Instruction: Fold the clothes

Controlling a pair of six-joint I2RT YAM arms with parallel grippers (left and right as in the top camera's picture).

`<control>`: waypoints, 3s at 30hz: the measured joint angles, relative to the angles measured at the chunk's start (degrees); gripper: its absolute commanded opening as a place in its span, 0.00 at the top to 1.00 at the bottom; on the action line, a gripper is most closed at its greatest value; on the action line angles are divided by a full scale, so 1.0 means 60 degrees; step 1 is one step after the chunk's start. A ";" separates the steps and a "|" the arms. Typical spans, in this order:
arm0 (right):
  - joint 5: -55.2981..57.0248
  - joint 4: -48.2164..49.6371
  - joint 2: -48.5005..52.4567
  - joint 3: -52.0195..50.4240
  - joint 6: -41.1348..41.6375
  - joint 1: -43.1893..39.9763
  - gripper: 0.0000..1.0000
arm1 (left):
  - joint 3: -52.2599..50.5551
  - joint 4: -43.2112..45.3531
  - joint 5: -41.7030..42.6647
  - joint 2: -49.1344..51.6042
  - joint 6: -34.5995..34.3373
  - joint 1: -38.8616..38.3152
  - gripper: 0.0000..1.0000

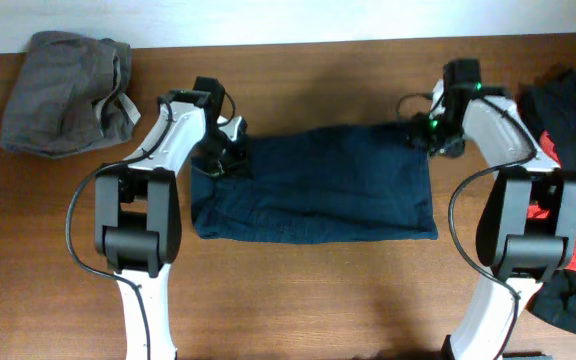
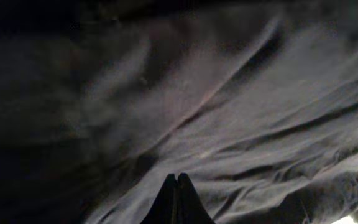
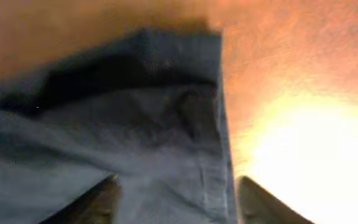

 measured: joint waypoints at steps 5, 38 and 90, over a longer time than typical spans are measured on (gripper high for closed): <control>0.0652 -0.2590 0.0066 0.2652 0.0015 0.0000 0.01 | 0.1446 -0.1086 -0.1137 0.0015 0.0568 0.0189 0.01; 0.1395 -0.4619 0.0055 0.4408 0.0011 -0.1545 0.01 | -0.1453 -0.0484 0.0798 -0.0579 0.2805 0.2106 0.03; -0.2463 0.0164 0.0280 -0.0729 -0.0415 0.0364 0.01 | 0.2233 -0.1865 -0.0528 -0.0291 0.1683 0.1967 0.99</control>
